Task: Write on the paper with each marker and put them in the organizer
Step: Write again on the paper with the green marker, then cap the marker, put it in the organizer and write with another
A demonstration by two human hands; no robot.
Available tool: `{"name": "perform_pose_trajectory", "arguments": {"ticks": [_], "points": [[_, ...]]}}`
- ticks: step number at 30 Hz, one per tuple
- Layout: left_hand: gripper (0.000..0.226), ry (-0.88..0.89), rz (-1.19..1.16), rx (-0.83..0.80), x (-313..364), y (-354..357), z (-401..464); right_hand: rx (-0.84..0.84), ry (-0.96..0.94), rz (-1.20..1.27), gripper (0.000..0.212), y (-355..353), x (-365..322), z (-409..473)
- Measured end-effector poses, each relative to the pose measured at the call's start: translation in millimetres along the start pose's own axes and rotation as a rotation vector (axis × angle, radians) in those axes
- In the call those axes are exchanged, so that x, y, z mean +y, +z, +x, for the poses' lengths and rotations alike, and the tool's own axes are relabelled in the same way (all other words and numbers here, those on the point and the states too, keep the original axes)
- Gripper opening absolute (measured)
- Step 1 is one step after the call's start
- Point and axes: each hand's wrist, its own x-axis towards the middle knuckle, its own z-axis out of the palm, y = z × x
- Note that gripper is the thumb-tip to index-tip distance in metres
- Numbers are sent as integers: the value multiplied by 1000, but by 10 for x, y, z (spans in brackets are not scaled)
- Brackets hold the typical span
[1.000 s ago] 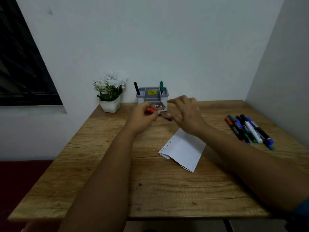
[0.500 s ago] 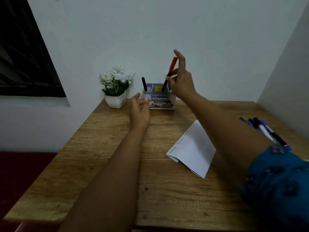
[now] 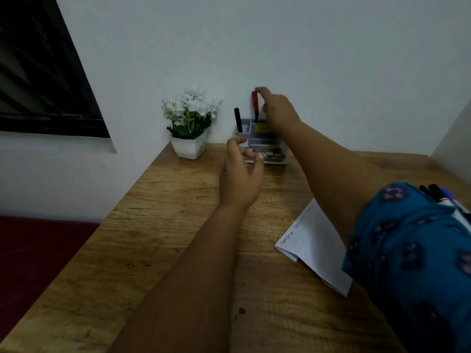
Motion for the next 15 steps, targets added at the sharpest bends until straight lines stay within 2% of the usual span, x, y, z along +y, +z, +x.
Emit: {"name": "perform_pose_trajectory", "arguments": {"ticks": [5, 8, 10, 12, 15], "points": [[41, -19, 80, -72, 75, -15, -26, 126, 47, 127, 63, -313, 86, -177], [36, -22, 106, -126, 173, -1, -65, 187, 79, 189, 47, -677, 215, -597], [24, 11, 123, -175, 248, 38, -87, 114, 109, 144, 32, -899, 368, -987], [16, 107, 177, -253, 337, 116, -155, -48, 185, 23, 22, -1118, 601, -1416], [16, 186, 270, -400, 454, 269, -337, -146, 388, -134, 21, -1412, 1018, -1949]]}}
